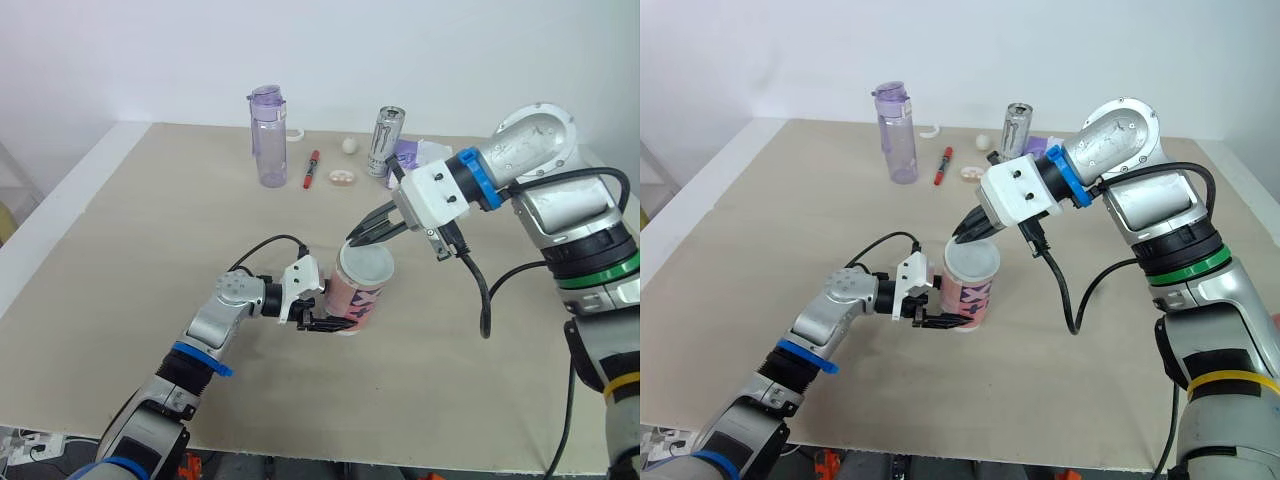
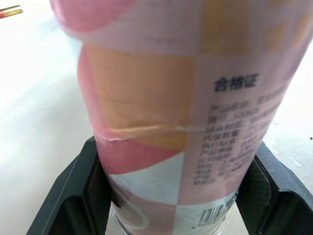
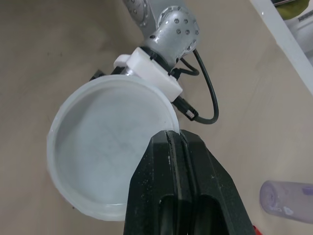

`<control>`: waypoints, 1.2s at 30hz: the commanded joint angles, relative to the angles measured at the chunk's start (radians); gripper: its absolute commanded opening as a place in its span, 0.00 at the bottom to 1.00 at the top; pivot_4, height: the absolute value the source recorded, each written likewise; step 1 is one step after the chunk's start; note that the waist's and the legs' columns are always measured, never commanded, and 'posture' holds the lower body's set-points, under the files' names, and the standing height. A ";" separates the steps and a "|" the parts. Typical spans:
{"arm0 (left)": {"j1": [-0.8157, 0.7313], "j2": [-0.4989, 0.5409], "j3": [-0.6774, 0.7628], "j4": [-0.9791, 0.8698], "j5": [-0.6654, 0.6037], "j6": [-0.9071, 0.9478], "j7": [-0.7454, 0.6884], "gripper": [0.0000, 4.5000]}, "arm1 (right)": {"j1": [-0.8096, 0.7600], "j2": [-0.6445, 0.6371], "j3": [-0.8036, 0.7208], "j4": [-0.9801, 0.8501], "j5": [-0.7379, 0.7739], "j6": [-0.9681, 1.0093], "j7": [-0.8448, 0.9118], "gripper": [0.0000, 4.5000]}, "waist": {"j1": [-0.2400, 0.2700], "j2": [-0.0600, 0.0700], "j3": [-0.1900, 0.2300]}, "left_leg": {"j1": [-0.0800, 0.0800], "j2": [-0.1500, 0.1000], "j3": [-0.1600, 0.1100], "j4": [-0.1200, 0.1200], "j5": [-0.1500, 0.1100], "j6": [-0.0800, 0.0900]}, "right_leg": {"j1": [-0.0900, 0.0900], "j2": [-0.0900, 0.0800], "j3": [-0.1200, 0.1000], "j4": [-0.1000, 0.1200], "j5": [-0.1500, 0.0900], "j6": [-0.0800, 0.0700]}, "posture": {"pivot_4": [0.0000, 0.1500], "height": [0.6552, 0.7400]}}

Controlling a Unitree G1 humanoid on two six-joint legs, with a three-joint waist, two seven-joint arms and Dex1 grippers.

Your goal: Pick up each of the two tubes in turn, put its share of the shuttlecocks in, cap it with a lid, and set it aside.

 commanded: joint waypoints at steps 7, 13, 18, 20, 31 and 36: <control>0.027 0.018 -0.005 0.038 0.025 0.045 0.028 0.69 | 0.005 0.000 0.043 0.022 -0.017 -0.090 0.041 0.02 | 0.000 0.000 0.000 | 0.000 0.000 0.000 -0.001 0.000 0.000 | 0.000 0.000 0.000 0.000 -0.001 0.000 | 1.00 1.00; 0.031 0.015 -0.004 0.032 0.022 0.050 0.031 0.69 | -0.004 0.013 0.038 0.025 -0.014 -0.072 0.041 0.30 | 0.000 0.000 0.000 | 0.000 0.000 0.000 -0.001 0.000 0.000 | 0.000 0.000 0.000 0.000 -0.001 0.000 | 1.00 1.00; 0.032 0.016 -0.004 0.032 0.022 0.053 0.030 0.69 | -0.029 0.039 -0.015 0.037 -0.008 -0.051 0.041 0.53 | 0.000 0.000 0.000 | 0.000 0.000 0.000 -0.001 0.000 0.000 | 0.000 0.000 0.000 0.000 0.000 -0.001 | 1.00 1.00; 0.034 0.017 -0.003 0.028 0.022 0.055 0.030 0.69 | -0.040 0.038 -0.064 0.034 0.028 0.016 0.033 0.53 | 0.000 0.000 0.000 | 0.000 0.001 -0.001 -0.001 0.000 0.000 | 0.000 0.000 0.000 0.000 0.000 -0.001 | 1.00 1.00; 0.040 0.022 -0.005 0.023 0.021 0.062 0.026 0.69 | 0.119 -0.019 -0.269 -0.149 0.190 0.420 -0.097 0.35 | -0.001 -0.002 0.001 | 0.000 0.001 -0.002 -0.002 0.000 0.000 | 0.000 -0.001 0.000 -0.001 0.000 -0.001 | 1.00 1.00; 0.030 0.017 -0.005 0.032 0.020 0.059 0.024 0.69 | 0.191 0.001 -0.273 -0.182 0.180 0.484 -0.138 0.02 | -0.001 -0.002 0.001 | 0.000 0.001 -0.002 -0.001 0.000 0.000 | -0.001 0.000 0.000 0.000 0.000 -0.001 | 1.00 1.00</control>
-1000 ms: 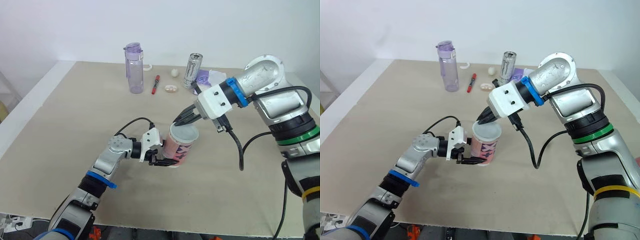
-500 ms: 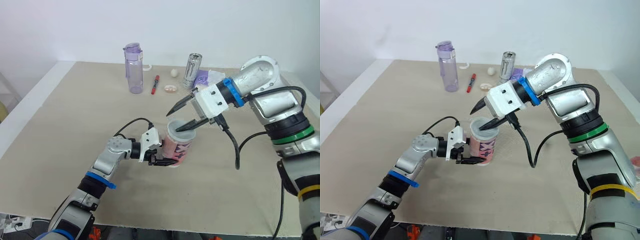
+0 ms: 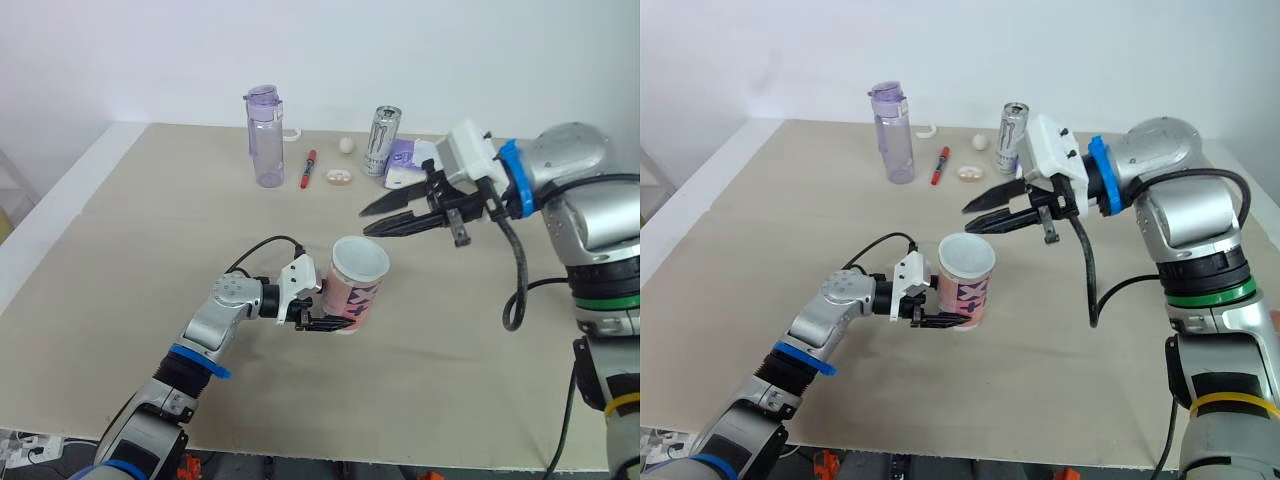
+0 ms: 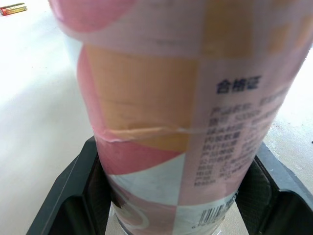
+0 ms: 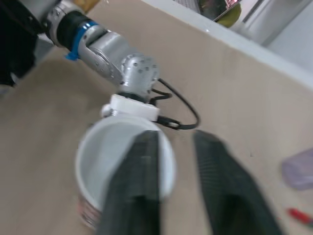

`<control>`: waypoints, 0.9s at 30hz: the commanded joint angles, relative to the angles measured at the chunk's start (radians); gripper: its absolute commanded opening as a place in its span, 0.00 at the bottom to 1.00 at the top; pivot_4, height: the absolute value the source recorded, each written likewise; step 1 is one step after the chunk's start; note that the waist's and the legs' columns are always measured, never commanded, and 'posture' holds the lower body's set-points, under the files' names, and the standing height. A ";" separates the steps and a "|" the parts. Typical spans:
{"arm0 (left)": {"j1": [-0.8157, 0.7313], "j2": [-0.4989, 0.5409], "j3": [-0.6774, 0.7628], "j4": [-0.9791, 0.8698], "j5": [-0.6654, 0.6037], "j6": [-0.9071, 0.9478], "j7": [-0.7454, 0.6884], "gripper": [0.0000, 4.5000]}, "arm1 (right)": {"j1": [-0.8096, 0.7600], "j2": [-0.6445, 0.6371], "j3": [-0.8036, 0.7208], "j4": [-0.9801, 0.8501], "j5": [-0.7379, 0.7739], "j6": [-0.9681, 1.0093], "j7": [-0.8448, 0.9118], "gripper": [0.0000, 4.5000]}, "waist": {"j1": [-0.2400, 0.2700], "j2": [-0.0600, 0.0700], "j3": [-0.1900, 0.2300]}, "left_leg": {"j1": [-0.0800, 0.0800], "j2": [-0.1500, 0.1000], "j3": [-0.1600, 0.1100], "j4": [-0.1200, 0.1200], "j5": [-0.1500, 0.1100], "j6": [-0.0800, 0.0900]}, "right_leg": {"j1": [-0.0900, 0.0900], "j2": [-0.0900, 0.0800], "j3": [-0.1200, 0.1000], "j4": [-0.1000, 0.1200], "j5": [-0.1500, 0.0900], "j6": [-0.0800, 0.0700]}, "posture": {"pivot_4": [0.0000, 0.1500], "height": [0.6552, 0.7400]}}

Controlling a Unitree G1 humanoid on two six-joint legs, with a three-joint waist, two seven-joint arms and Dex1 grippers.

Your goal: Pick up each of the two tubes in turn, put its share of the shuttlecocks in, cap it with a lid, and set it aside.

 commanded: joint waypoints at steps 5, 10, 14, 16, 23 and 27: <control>0.014 0.012 -0.017 0.045 0.028 0.037 0.014 0.69 | 0.069 0.007 -0.005 -0.017 -0.040 0.015 -0.015 0.02 | 0.001 -0.001 0.000 | -0.001 -0.001 0.001 0.000 0.000 0.000 | 0.000 0.000 0.000 0.000 0.000 0.001 | 1.00 1.00; 0.018 0.014 -0.014 0.040 0.027 0.038 0.017 0.69 | 0.113 0.020 0.056 -0.004 -0.110 -0.033 0.016 0.02 | 0.000 0.000 0.000 | -0.001 -0.002 0.001 0.001 0.000 0.000 | 0.000 0.001 0.000 0.000 0.000 0.001 | 1.00 1.00; 0.018 0.015 -0.012 0.041 0.026 0.038 0.022 0.69 | 0.127 0.030 0.098 0.017 -0.167 -0.093 0.037 0.02 | 0.000 -0.002 -0.001 | 0.000 -0.001 0.001 0.001 0.000 0.000 | 0.001 0.002 -0.001 0.000 -0.001 0.002 | 1.00 1.00; 0.017 0.015 -0.012 0.042 0.026 0.037 0.023 0.69 | 0.126 0.040 0.111 0.027 -0.187 -0.124 0.043 0.02 | 0.000 -0.002 -0.001 | 0.001 -0.001 0.001 0.001 0.000 0.000 | 0.002 0.002 -0.001 0.000 -0.001 0.002 | 1.00 1.00; 0.014 0.016 -0.011 0.046 0.026 0.036 0.026 0.69 | 0.116 0.067 0.146 0.023 -0.218 -0.188 0.087 0.02 | 0.000 -0.005 -0.004 | 0.005 0.001 0.001 0.000 0.000 0.000 | 0.002 0.003 -0.001 0.000 -0.002 0.003 | 1.00 1.00; 0.009 0.015 -0.010 0.052 0.027 0.035 0.026 0.69 | 0.095 0.084 0.172 0.029 -0.249 -0.184 0.105 0.02 | 0.000 -0.006 -0.005 | 0.006 0.001 0.000 0.000 0.000 0.000 | 0.001 0.001 -0.001 0.000 -0.001 0.002 | 1.00 1.00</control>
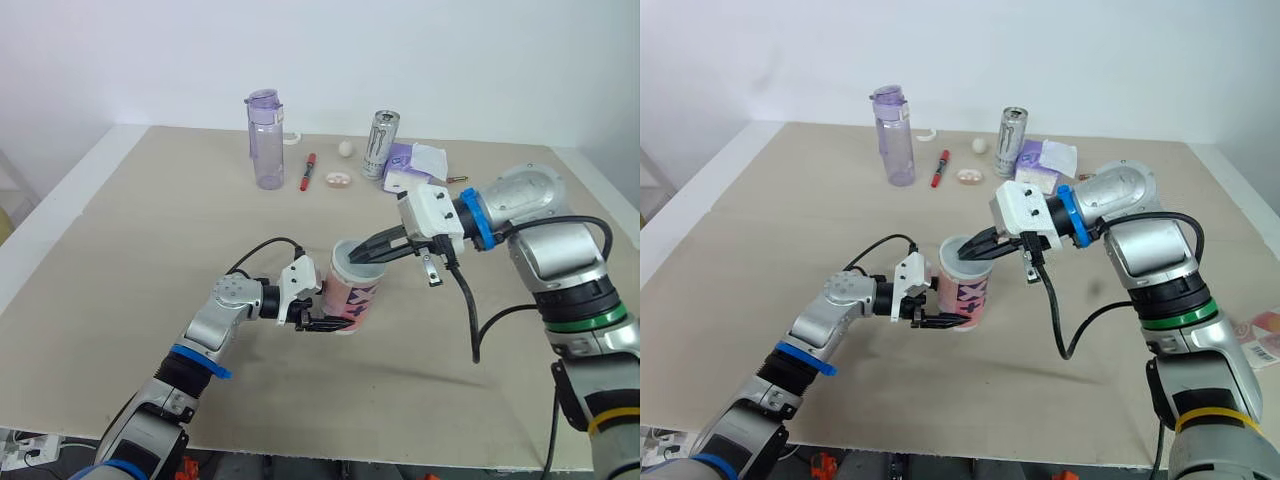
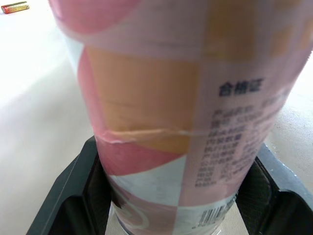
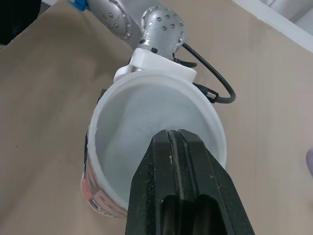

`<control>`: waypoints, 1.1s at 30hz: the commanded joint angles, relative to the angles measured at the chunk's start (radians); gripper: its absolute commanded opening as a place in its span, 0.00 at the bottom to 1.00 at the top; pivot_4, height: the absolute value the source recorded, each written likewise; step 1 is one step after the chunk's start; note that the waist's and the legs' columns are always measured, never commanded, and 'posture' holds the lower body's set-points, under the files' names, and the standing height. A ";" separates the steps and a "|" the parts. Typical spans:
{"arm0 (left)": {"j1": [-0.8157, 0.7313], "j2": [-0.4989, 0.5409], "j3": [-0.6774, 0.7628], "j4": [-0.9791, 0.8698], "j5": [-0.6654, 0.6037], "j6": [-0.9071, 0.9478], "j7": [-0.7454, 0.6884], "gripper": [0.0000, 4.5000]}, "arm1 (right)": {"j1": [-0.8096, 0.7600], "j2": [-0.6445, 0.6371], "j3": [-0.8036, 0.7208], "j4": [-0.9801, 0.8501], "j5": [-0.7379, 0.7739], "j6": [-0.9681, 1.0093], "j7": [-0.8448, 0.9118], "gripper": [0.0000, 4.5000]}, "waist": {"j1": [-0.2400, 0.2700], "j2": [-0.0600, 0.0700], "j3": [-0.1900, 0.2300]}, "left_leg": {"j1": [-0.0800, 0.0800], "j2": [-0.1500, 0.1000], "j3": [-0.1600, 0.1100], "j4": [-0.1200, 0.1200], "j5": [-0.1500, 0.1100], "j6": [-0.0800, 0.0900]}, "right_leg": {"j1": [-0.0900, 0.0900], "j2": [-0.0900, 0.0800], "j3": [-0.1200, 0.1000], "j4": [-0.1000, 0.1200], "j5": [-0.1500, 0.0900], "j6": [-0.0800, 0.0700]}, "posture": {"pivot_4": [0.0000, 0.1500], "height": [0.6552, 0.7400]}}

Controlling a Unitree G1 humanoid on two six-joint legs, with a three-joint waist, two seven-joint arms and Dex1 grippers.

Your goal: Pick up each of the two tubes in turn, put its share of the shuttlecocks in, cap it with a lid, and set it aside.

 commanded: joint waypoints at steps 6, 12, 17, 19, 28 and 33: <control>0.005 0.013 -0.006 0.049 0.026 0.033 0.018 0.69 | -0.023 0.041 0.138 0.017 -0.098 -0.001 0.089 0.02 | 0.000 0.000 -0.002 | 0.001 0.000 0.000 0.000 0.000 0.000 | 0.000 -0.001 0.000 0.000 0.000 0.000 | 1.00 1.00; 0.005 0.012 -0.006 0.052 0.028 0.034 0.021 0.69 | -0.056 0.006 0.201 0.010 -0.072 -0.085 0.111 0.02 | 0.000 0.000 -0.002 | 0.002 0.000 0.001 -0.001 -0.001 -0.001 | 0.000 -0.003 0.000 0.000 0.000 0.000 | 1.00 1.00; 0.004 0.015 -0.007 0.055 0.028 0.033 0.022 0.69 | -0.086 -0.040 0.264 0.014 -0.041 -0.145 0.111 0.02 | 0.000 0.000 -0.002 | 0.002 -0.001 0.001 -0.004 -0.001 -0.001 | 0.000 -0.005 0.000 -0.002 0.000 -0.001 | 1.00 1.00; 0.004 0.016 -0.007 0.056 0.028 0.033 0.022 0.69 | -0.097 -0.053 0.286 0.016 -0.035 -0.155 0.111 0.02 | 0.000 0.000 -0.002 | 0.002 -0.002 0.002 -0.006 0.000 -0.001 | 0.000 -0.006 0.000 -0.002 0.000 -0.002 | 1.00 1.00; 0.000 0.013 -0.009 0.060 0.031 0.034 0.024 0.69 | -0.145 -0.074 0.377 0.033 -0.048 -0.252 0.111 0.02 | 0.000 -0.001 -0.003 | 0.003 -0.002 0.002 -0.009 0.000 -0.001 | 0.000 -0.007 -0.001 -0.003 -0.001 -0.003 | 1.00 1.00; 0.000 0.010 -0.009 0.060 0.030 0.034 0.027 0.69 | -0.172 -0.077 0.423 0.065 -0.086 -0.313 0.111 0.02 | 0.000 -0.002 -0.004 | 0.003 -0.002 0.002 -0.010 0.000 -0.001 | 0.000 -0.008 -0.002 -0.004 -0.002 -0.003 | 1.00 1.00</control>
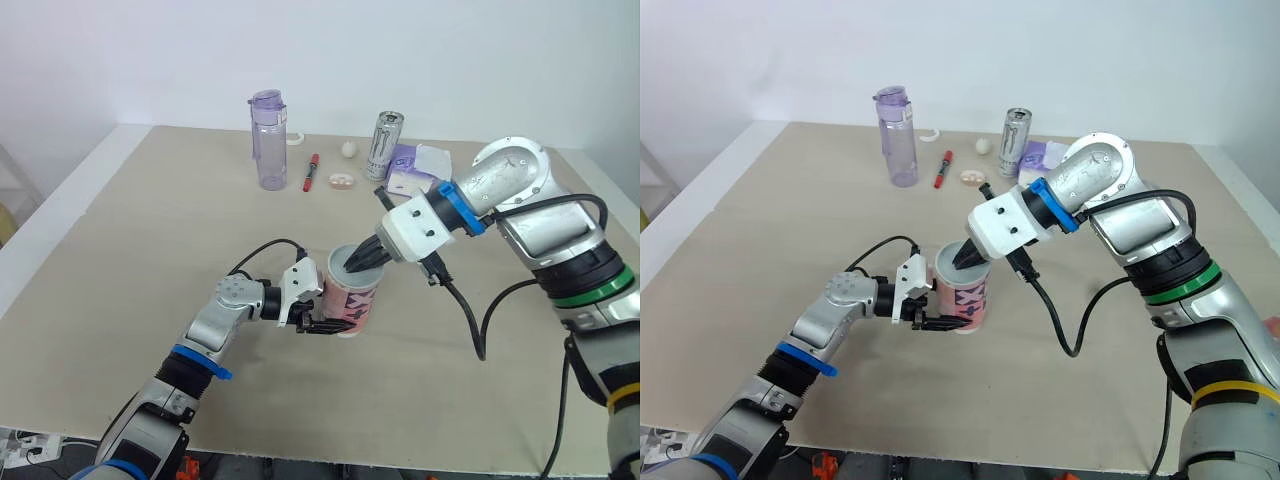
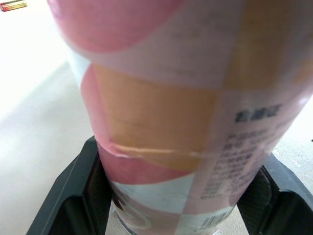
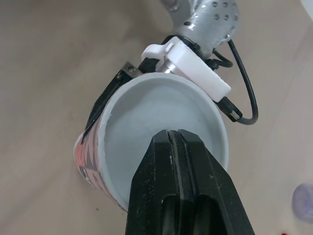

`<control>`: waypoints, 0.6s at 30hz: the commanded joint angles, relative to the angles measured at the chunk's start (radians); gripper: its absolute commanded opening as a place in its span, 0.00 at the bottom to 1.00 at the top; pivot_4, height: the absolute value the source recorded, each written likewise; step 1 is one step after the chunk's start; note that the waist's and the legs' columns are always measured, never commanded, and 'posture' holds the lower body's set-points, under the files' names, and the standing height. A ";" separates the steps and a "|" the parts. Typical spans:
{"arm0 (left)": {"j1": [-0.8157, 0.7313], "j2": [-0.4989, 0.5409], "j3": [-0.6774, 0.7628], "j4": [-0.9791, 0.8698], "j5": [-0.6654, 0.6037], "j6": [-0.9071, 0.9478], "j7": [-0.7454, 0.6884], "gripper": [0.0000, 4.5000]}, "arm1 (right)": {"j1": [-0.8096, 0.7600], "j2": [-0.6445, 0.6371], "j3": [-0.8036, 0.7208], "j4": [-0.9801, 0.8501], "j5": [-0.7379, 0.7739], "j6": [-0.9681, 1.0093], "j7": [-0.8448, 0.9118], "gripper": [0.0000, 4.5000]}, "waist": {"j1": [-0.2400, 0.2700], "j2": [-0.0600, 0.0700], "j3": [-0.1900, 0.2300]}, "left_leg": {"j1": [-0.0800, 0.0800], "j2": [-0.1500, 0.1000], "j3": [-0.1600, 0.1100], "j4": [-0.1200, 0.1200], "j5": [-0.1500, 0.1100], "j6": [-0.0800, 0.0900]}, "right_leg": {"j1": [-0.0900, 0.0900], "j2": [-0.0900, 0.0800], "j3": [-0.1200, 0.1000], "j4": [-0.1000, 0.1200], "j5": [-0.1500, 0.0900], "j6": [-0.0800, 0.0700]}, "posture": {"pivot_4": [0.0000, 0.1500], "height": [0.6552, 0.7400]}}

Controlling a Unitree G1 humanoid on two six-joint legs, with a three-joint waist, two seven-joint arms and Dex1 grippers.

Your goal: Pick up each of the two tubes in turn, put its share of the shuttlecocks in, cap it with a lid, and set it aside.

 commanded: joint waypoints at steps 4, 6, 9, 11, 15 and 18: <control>0.000 0.006 0.003 0.044 0.029 0.023 0.036 0.69 | 0.033 0.026 0.145 0.034 -0.058 -0.019 0.069 0.02 | 0.000 -0.003 -0.003 | 0.001 0.000 0.001 0.000 0.000 0.000 | 0.000 -0.004 -0.004 0.000 0.000 -0.001 | 1.00 1.00; -0.001 0.005 0.004 0.045 0.029 0.020 0.036 0.69 | 0.035 0.039 0.120 0.035 -0.031 0.019 0.069 0.02 | 0.000 -0.004 -0.004 | 0.001 0.000 0.001 -0.001 0.000 0.000 | 0.000 -0.009 -0.010 0.000 0.001 -0.002 | 1.00 1.00; 0.000 0.007 0.005 0.039 0.029 0.018 0.035 0.69 | 0.045 0.065 0.000 0.021 0.073 0.163 0.059 0.02 | 0.000 -0.006 -0.007 | 0.002 0.000 0.001 -0.001 0.000 0.000 | 0.000 -0.013 -0.015 0.000 0.002 -0.003 | 1.00 1.00; 0.001 0.009 0.007 0.036 0.028 0.016 0.034 0.69 | 0.055 0.060 -0.060 0.012 0.117 0.223 0.048 0.02 | 0.001 -0.006 -0.007 | 0.002 0.001 0.001 -0.001 0.000 0.000 | 0.000 -0.020 -0.020 0.000 0.002 -0.004 | 1.00 1.00; 0.004 0.019 0.012 0.024 0.026 0.014 0.029 0.69 | 0.159 -0.026 -0.289 -0.042 0.292 0.379 -0.016 0.02 | 0.003 -0.005 -0.005 | 0.001 0.001 0.001 -0.002 0.000 0.000 | -0.001 -0.028 -0.031 0.000 0.003 -0.006 | 1.00 1.00; 0.005 0.024 0.015 0.020 0.024 0.012 0.025 0.69 | 0.214 -0.051 -0.440 -0.058 0.393 0.484 -0.098 0.02 | 0.008 -0.004 -0.001 | -0.002 0.002 0.001 -0.002 0.000 0.000 | -0.002 -0.029 -0.038 -0.001 0.003 -0.005 | 1.00 1.00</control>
